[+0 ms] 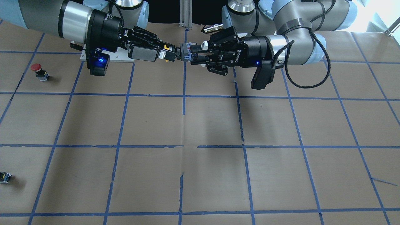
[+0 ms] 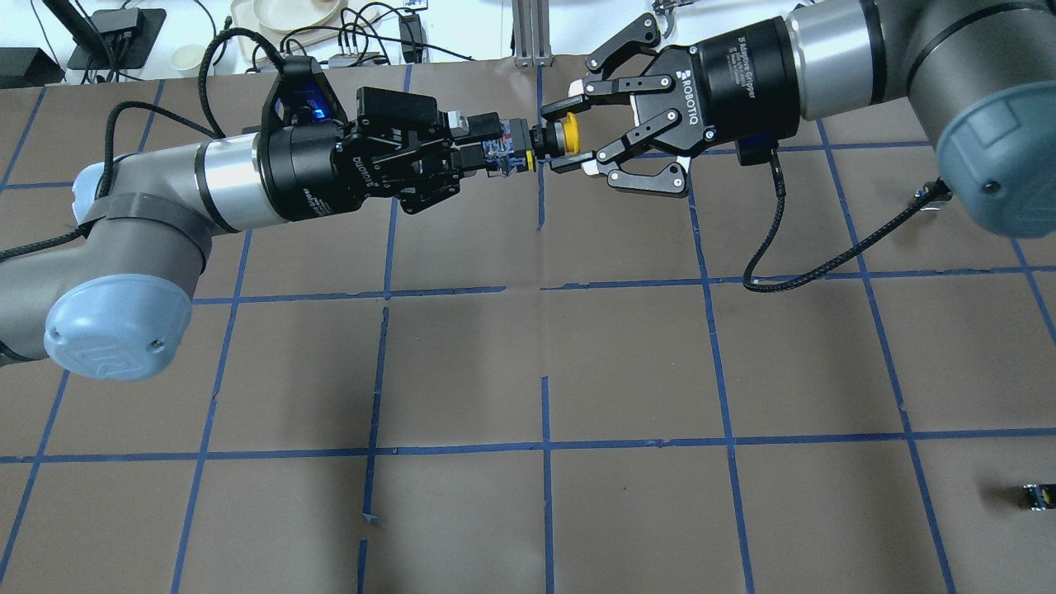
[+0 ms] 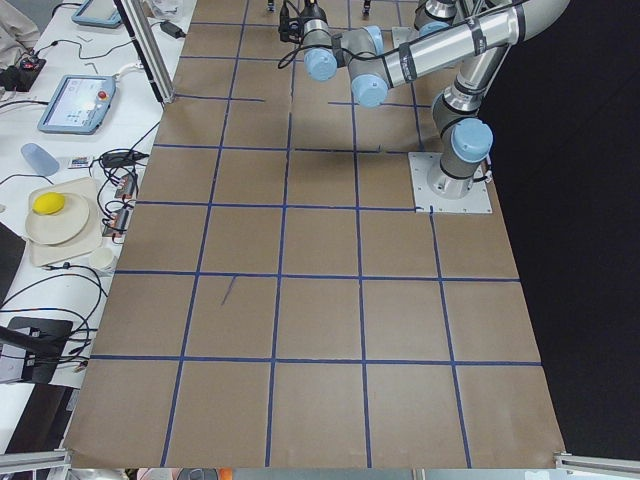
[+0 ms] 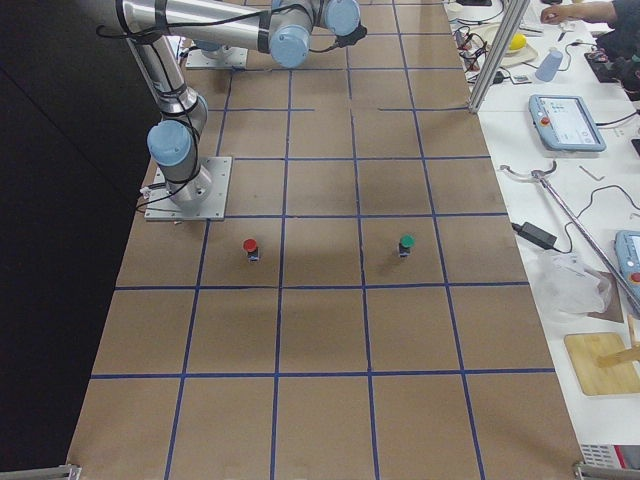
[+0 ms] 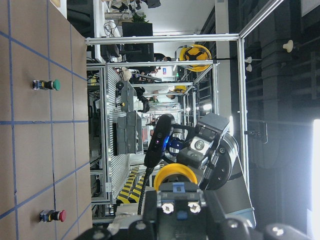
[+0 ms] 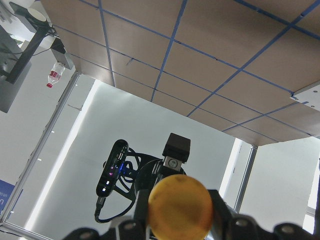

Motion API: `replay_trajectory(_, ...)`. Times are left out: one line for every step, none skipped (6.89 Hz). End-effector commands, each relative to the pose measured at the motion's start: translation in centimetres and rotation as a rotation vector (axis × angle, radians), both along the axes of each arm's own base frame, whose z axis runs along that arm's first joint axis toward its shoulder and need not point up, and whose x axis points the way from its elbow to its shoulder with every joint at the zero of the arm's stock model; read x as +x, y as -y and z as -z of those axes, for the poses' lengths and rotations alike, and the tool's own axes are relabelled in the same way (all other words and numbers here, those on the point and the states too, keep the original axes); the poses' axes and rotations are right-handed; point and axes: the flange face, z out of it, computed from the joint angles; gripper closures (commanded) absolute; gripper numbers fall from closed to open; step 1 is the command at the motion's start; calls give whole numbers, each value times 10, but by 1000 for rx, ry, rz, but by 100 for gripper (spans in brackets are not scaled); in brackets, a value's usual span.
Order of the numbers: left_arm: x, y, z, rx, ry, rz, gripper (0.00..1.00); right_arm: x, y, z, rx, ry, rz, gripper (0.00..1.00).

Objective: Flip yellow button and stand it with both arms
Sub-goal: 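Close the right gripper on the yellow button cap held by the left gripper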

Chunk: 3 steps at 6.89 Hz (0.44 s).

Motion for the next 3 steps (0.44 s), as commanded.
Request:
replay_trajectory(0, 0, 0, 0, 8, 2, 62, -2, 1, 0, 1, -1, 4, 76)
replay_trajectory(0, 0, 1, 35, 8, 3, 1, -3, 1, -2, -2, -1, 7, 77)
replay_trajectory(0, 0, -1, 64, 4, 4, 0, -8, 3, -2, -3, -10, 13, 78)
